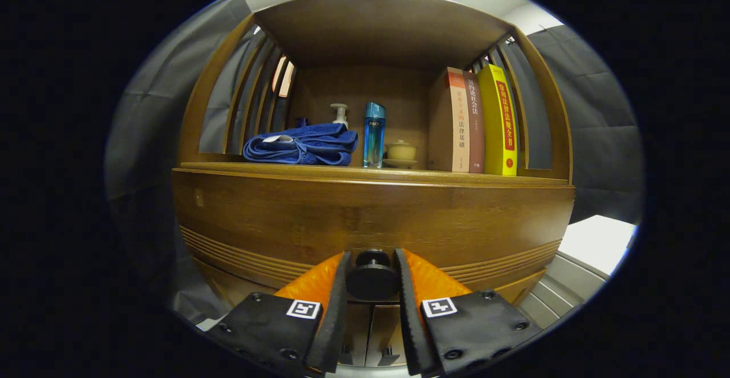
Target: Pull open the drawer, take out the items inside it, and place them on the countertop above the cabinet.
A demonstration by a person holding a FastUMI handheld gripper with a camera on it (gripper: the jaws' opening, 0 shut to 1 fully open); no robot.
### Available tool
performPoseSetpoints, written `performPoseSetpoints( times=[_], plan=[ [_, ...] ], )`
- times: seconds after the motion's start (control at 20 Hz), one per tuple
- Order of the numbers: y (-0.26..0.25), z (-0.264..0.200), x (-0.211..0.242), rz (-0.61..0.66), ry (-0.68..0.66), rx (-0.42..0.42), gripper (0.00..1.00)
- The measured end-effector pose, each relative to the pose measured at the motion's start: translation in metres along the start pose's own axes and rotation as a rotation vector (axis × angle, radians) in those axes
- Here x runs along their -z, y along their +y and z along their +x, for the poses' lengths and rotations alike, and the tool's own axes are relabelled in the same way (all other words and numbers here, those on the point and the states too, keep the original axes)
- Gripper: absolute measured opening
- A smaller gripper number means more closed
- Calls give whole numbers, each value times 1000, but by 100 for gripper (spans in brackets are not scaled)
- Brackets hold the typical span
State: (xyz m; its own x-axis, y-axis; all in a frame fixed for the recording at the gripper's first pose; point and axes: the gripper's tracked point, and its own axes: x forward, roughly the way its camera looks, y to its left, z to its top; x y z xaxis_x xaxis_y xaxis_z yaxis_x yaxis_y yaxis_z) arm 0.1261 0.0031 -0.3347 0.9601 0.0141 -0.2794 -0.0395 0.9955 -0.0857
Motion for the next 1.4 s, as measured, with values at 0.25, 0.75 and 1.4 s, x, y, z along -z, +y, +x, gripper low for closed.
performPoseSetpoints(
  times=[0.25, 0.75, 1.4],
  plan=[
    [-2, -1, -8, 3, -17, 3, 46],
    [-3, -65, -11, 17, 2, 14, 45],
    [-13, -134, 0, 47, 27, 30, 45]
  ],
)
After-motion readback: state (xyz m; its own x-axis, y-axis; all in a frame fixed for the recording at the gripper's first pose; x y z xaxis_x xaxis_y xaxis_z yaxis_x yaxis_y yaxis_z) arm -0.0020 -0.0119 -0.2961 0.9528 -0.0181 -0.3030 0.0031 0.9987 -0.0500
